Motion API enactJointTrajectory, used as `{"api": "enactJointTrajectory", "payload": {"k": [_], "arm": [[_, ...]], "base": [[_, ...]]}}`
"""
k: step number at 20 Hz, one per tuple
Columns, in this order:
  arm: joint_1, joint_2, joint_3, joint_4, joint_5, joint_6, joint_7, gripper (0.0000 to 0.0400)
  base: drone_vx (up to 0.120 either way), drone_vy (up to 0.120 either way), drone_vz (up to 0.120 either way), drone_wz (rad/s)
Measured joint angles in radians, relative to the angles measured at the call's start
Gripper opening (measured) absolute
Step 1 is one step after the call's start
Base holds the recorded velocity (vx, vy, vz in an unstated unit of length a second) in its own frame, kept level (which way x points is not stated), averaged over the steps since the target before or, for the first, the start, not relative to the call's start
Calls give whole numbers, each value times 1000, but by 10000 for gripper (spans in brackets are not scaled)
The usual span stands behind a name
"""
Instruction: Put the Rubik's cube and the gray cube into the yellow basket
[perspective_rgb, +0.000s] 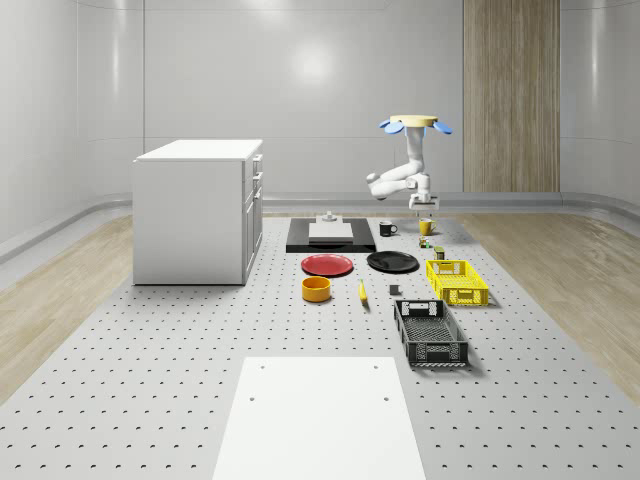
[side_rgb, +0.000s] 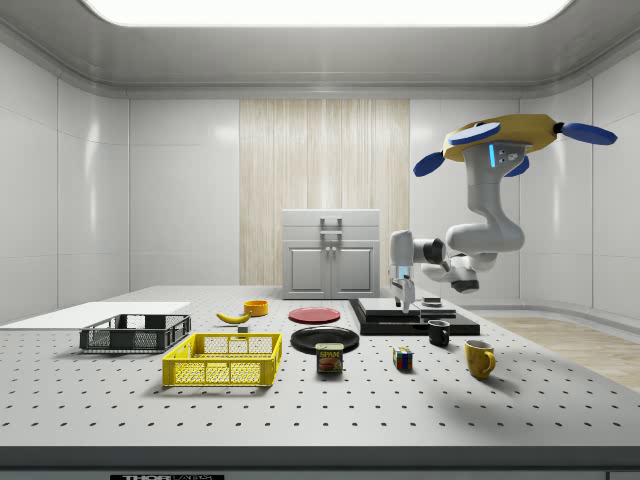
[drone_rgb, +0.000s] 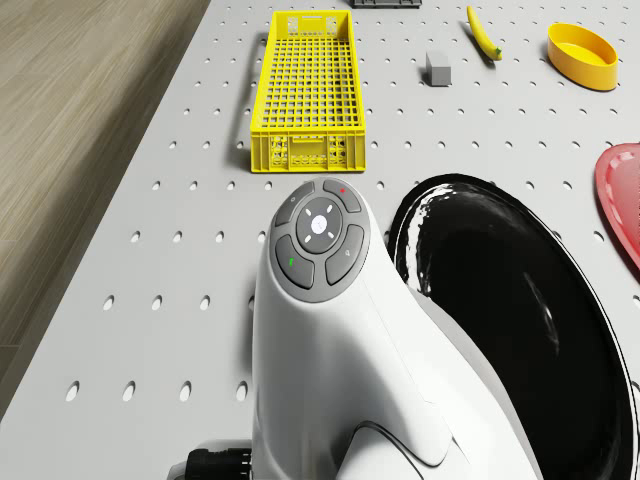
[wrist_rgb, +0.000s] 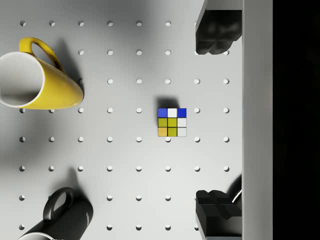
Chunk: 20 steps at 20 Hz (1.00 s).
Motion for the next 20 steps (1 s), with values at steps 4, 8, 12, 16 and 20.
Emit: {"api": "enactJointTrajectory", "payload": {"k": [4,8,12,16,20], "arm": [[-8,-20,7,1,11,18,7,400],[-15,-40,13,3,21,36,14,400],[-21,-59,19,4,31,53,20,400],[-27,-78,24,5,40,70,25,400],[-33,-96,29,7,49,87,30,400]], "base": [[0,0,-120,0],[0,-30,-120,0],[0,0,-120,0],[0,0,-120,0],[0,0,-120,0]]}}
